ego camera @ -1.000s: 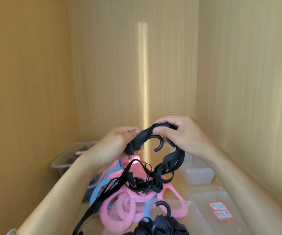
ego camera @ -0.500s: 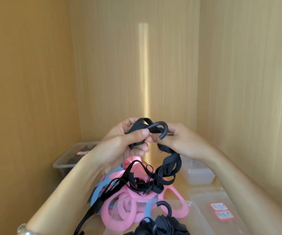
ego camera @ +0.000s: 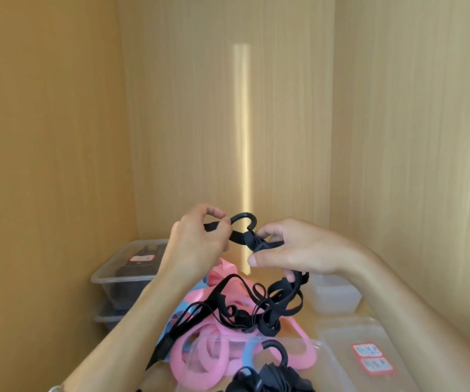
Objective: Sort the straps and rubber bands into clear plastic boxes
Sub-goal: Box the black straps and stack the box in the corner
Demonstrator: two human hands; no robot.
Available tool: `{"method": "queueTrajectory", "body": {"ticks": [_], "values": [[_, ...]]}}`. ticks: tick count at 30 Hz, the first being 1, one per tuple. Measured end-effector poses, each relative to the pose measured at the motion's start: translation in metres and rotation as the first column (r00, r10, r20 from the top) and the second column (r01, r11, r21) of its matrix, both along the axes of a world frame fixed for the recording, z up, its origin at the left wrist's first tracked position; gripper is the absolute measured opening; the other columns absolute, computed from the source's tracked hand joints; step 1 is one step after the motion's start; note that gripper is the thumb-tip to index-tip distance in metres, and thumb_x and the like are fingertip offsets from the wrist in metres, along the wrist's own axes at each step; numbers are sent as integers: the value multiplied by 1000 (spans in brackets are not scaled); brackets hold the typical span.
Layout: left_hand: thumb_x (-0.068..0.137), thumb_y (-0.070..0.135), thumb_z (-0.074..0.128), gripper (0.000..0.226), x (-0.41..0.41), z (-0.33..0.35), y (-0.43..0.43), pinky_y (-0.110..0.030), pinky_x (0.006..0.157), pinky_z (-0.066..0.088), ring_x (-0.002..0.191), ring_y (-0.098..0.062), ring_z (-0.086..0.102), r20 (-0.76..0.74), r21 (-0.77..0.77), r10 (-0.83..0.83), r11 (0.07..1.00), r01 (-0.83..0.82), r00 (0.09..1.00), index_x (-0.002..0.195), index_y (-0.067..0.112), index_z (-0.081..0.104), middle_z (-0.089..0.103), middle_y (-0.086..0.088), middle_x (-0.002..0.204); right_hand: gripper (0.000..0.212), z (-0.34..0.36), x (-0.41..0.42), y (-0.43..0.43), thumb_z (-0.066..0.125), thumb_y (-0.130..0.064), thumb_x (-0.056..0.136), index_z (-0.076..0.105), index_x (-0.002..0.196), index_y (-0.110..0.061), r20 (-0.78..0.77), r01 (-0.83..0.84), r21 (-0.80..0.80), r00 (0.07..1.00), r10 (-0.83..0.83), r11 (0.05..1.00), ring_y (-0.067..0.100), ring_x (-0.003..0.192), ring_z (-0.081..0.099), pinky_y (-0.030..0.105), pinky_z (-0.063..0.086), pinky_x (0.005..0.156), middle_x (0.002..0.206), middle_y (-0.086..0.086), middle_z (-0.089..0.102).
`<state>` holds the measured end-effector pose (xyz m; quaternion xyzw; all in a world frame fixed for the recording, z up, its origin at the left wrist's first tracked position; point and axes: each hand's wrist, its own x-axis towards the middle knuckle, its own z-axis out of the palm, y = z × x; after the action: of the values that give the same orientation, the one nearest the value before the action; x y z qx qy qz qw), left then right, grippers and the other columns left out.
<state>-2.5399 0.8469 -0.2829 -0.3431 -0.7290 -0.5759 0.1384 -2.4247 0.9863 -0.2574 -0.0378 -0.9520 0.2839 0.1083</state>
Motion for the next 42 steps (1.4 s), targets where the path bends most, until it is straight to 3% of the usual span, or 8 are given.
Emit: {"method": "queueTrajectory", "body": {"ticks": [5,9,14,20,24,29,35,42], "values": [[91,35,47,13,-10,-15,3,-36,59,54,62,-25,62,-304,-308,211,901,-306,929,91,29,58,65,-3,62,18,4,3,-3,67,-37,86,66,104,-33,-113,-7,41,994,12,999,6,47,51,23,41,52,51,-7,58],[91,31,51,13,-6,-10,1,-30,50,48,53,-23,59,-306,-334,95,921,-200,947,88,26,62,63,-1,56,5,4,0,1,66,-33,88,66,93,-32,-328,5,-25,945,-13,1000,8,54,58,33,51,57,54,-7,59],[93,16,54,20,-2,1,-9,-29,50,36,42,-20,40,42,-162,-309,936,312,950,78,14,67,54,-4,51,10,2,-3,17,64,-35,90,63,90,-25,-503,-1,-258,854,-134,966,13,53,56,31,47,61,56,-11,62],[76,18,53,18,7,4,-13,-21,38,20,33,-10,28,393,139,-676,714,686,624,63,15,64,41,-4,46,24,-9,-14,13,52,-43,95,63,87,-23,-471,-34,-341,871,-140,939,9,49,48,30,43,59,53,-8,57],[79,19,60,11,12,8,-10,-18,39,23,31,-6,32,432,438,-791,605,665,434,76,13,52,41,3,45,27,-8,-16,6,48,-39,98,62,84,-20,-455,-96,-379,886,-95,920,12,52,55,32,44,57,58,-4,61],[79,25,53,10,14,14,-5,-16,41,33,35,-5,35,362,650,-825,557,517,434,79,16,47,42,5,49,10,-12,-17,8,53,-21,98,61,102,-23,-339,-139,-301,940,30,943,13,73,69,38,52,86,75,-3,68],[79,23,53,11,25,25,-5,-15,40,34,37,-5,36,267,738,-855,478,477,444,69,18,52,40,6,51,26,-15,-18,11,53,-19,84,61,106,-30,-116,-142,-334,987,109,932,23,93,69,40,51,91,92,4,73],[81,27,52,11,30,34,-10,-17,45,37,41,-4,39,191,722,-859,451,525,476,76,21,44,43,8,53,14,-21,-26,23,60,-13,89,65,97,-24,-352,-10,-468,919,-176,884,12,83,69,20,52,70,95,0,72]]}}
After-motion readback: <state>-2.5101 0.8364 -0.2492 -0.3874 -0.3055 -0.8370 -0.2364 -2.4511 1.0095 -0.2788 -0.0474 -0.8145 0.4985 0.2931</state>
